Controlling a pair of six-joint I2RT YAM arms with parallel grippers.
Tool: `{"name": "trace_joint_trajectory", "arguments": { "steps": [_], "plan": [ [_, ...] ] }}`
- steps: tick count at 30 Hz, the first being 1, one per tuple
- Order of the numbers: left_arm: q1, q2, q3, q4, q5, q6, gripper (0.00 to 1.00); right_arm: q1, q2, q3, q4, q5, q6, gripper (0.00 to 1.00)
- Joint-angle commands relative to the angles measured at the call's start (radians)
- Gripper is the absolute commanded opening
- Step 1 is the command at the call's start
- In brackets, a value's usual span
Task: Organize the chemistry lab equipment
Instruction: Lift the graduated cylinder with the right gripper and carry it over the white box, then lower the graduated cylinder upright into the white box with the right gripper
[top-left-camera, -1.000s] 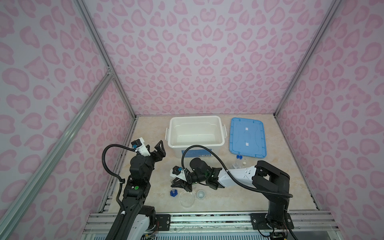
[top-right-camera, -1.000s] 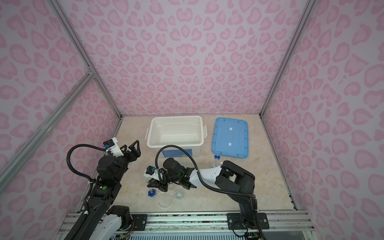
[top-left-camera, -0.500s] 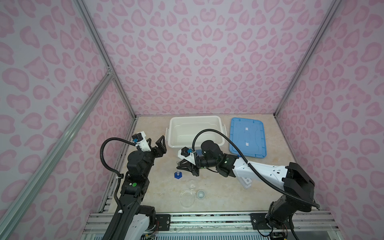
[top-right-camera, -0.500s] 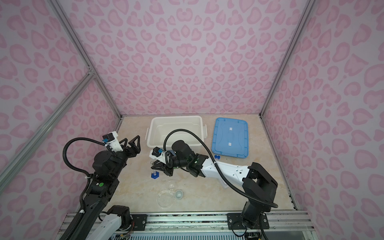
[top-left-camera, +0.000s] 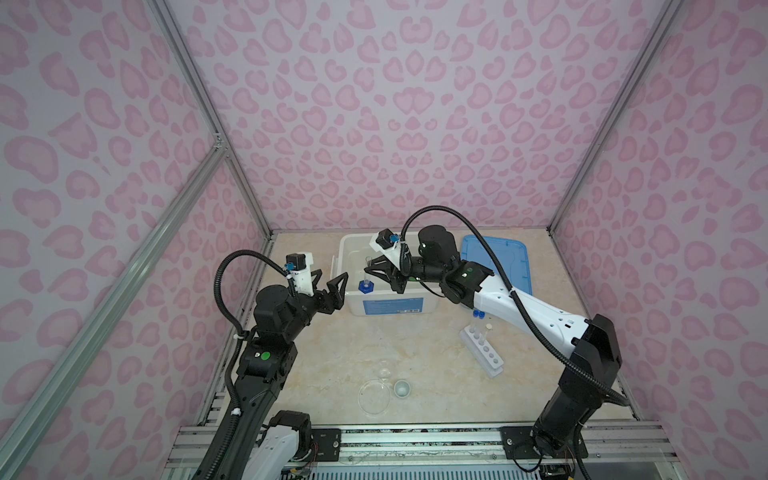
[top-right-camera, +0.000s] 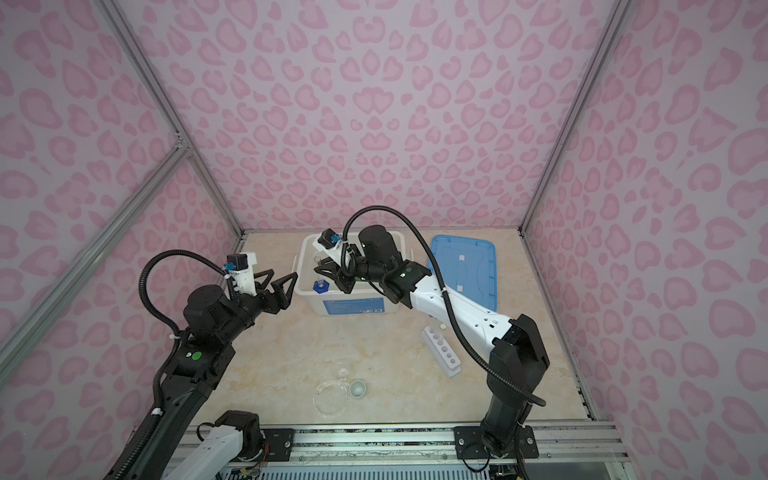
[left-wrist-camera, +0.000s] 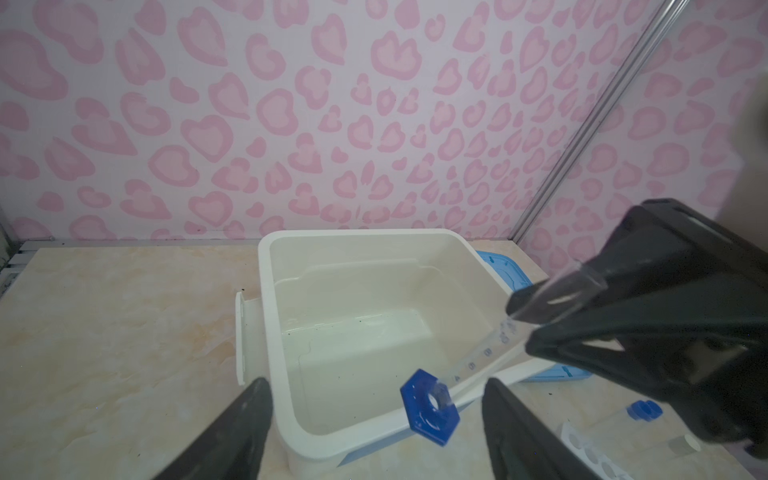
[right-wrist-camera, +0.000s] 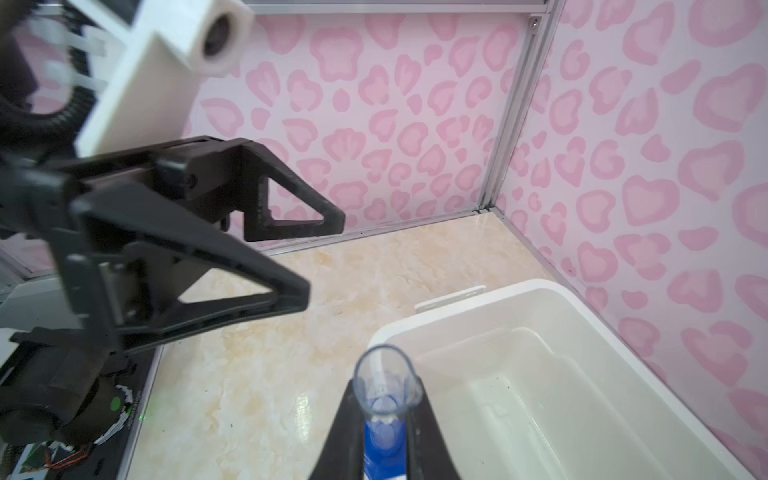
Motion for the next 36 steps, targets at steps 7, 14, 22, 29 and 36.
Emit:
{"name": "trace_joint_trajectory", "arguments": {
  "steps": [7,14,22,29,36],
  "plan": [
    [0.0,-0.034,0.029,-0.128,0.067,0.109,0.81,-0.057,0.265,0.258,-0.056,0.102,-0.036,0.11],
    [0.002,-0.096,0.01,-0.177,0.055,0.137,0.81,-0.073,0.446,0.414,-0.02,0.1,-0.031,0.11],
    [0.001,-0.127,-0.011,-0.198,0.041,0.151,0.82,-0.085,0.632,0.572,-0.033,0.092,-0.021,0.11],
    [0.001,-0.144,-0.024,-0.198,0.032,0.157,0.81,-0.093,0.715,0.638,-0.048,0.06,-0.045,0.11],
    [0.001,-0.146,-0.024,-0.194,0.024,0.159,0.81,-0.101,0.761,0.67,-0.059,0.031,-0.073,0.11]
  ]
}}
